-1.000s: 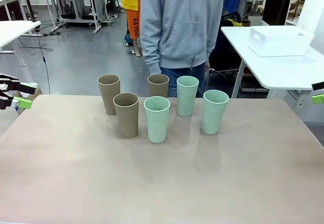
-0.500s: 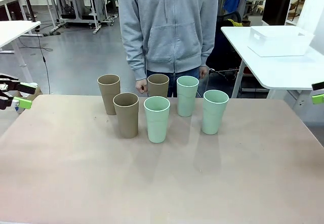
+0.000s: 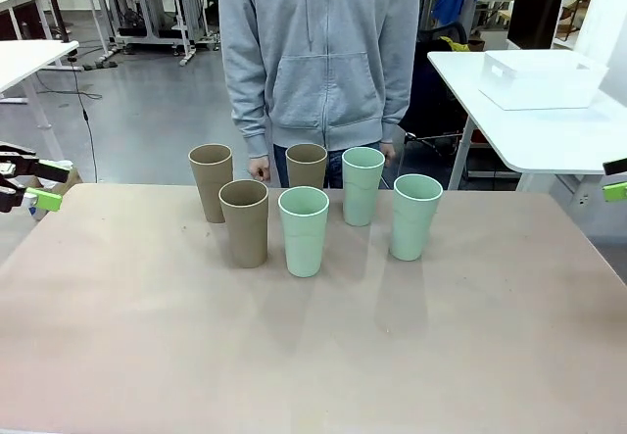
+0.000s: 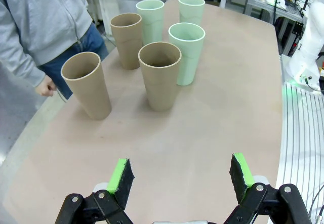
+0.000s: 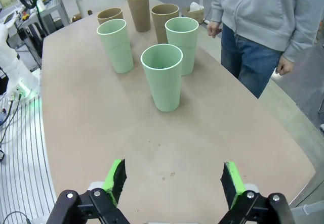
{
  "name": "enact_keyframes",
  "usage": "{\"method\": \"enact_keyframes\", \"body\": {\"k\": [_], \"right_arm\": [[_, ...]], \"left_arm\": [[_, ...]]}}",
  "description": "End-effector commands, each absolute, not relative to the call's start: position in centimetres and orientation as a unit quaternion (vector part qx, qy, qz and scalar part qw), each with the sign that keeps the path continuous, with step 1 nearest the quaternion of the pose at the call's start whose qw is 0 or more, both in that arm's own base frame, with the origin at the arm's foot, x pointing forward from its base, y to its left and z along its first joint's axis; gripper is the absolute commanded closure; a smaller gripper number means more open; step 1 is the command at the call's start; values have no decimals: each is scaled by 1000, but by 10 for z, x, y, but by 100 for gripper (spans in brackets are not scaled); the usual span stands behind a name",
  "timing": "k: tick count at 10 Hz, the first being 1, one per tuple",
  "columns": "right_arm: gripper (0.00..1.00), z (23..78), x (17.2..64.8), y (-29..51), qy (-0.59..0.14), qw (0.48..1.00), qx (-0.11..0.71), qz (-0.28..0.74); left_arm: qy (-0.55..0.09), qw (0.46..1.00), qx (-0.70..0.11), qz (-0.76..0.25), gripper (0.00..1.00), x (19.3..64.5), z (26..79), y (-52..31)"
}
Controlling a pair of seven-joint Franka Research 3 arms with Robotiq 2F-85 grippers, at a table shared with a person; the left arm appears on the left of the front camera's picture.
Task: Stack the cups and store them in the basket.
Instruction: Pick up two Reusable plastic cups , one in each hand.
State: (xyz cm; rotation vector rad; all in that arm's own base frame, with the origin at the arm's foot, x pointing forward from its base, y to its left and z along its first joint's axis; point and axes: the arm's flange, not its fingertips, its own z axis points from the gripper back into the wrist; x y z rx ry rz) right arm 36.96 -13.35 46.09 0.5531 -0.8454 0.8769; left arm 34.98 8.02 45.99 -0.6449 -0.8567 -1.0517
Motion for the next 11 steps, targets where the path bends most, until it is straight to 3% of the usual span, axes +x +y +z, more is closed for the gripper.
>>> {"method": "enact_keyframes", "body": {"k": [1,11], "right_arm": [[0,461,375,-135,-410,773,257,411],[0,461,375,-135,-410,773,257,411]], "left_arm": [[-399,722,-295,-481,0,353,460,81],[-399,722,-295,-481,0,353,460,81]]}}
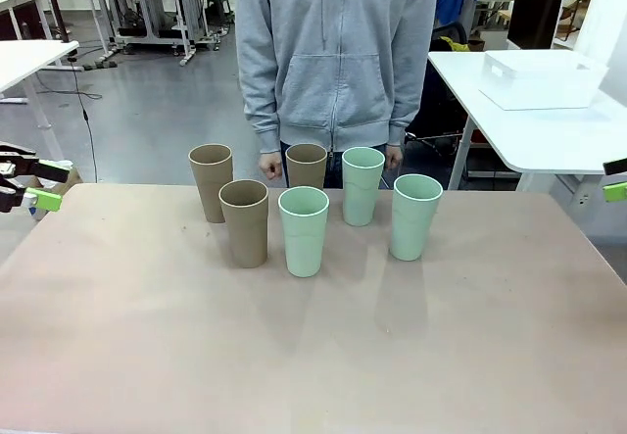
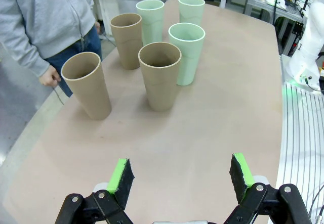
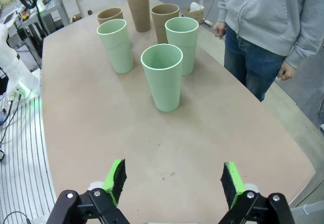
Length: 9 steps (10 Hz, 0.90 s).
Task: Stack the cups and store them in the basket.
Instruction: Pick up two Reusable plastic cups , one in each hand.
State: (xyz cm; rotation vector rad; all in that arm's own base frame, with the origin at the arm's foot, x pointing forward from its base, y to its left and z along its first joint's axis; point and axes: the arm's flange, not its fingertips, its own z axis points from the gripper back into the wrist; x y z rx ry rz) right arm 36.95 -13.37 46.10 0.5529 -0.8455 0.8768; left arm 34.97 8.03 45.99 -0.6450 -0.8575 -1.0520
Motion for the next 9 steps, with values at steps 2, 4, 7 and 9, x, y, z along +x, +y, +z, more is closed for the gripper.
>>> {"method": "enact_keyframes", "body": {"k": [2,4,7,9], "right_arm": [[0,468,398,-128,-377,788,255,414],[0,471,460,-123,-338,779,272,454],[0,455,536,-146,-310,730,329,513],[0,421,580,-164,-311,690,388,525]], "left_arm": [[-374,737,-299,-477,0,373,466,79],[-356,738,-311,-482,0,423,473,79],[-360,690,-367,-509,0,491,461,88],[-390,661,-395,-505,0,536,431,96]]}}
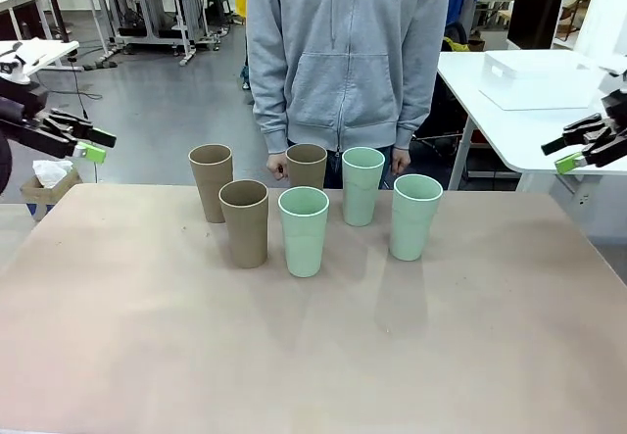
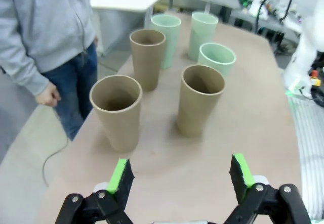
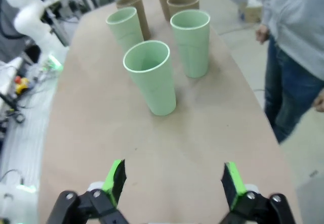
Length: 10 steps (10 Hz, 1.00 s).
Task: Stack the cups and store them in the basket.
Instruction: Pick up two Reusable plastic cups , one in each hand.
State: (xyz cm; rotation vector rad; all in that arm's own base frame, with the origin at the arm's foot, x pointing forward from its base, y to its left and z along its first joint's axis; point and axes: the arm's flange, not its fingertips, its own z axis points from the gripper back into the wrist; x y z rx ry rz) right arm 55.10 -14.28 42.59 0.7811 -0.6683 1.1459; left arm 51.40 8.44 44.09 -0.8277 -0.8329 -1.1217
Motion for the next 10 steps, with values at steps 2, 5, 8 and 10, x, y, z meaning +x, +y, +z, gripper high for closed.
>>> {"method": "enact_keyframes", "body": {"k": [2,5,8,10], "right_arm": [[0,382,611,-172,-323,646,442,532],[0,342,619,-159,-272,628,509,522],[0,345,608,-165,-312,647,455,525],[0,345,608,-165,-312,647,455,525]], "left_arm": [[-394,629,-414,-528,0,572,393,97],[-413,643,-414,-495,0,591,357,98],[-384,636,-411,-528,0,579,362,95],[-384,636,-411,-528,0,579,362,95]]}}
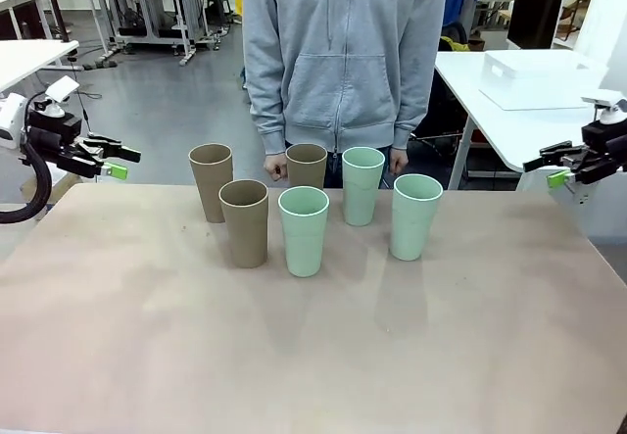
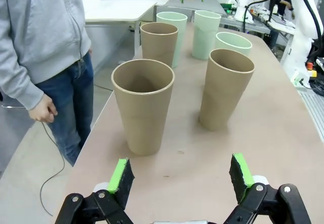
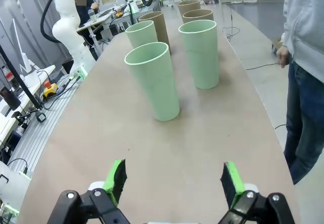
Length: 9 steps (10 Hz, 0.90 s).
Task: Stack the cups and store them in the basket.
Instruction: Pick up two Reusable plastic cups , one in each hand.
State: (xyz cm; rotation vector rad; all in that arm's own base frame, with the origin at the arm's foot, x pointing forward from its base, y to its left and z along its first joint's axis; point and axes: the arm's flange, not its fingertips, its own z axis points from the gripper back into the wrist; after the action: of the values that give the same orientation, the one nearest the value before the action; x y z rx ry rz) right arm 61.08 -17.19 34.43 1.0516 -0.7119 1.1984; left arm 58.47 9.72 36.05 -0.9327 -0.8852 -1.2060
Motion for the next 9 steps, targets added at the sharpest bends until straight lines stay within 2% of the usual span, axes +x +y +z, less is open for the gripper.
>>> {"method": "enact_keyframes", "body": {"k": [1,2,5,9], "right_arm": [[0,345,608,-165,-312,647,455,525],[0,344,611,-172,-312,643,461,526],[0,282,553,-100,-371,609,478,513],[0,259,498,-40,-455,590,467,477]], "left_arm": [[-388,636,-409,-527,0,585,359,97],[-430,644,-390,-498,0,588,367,105],[-480,618,-412,-467,0,576,325,72],[-514,591,-426,-453,0,570,284,37]]}}
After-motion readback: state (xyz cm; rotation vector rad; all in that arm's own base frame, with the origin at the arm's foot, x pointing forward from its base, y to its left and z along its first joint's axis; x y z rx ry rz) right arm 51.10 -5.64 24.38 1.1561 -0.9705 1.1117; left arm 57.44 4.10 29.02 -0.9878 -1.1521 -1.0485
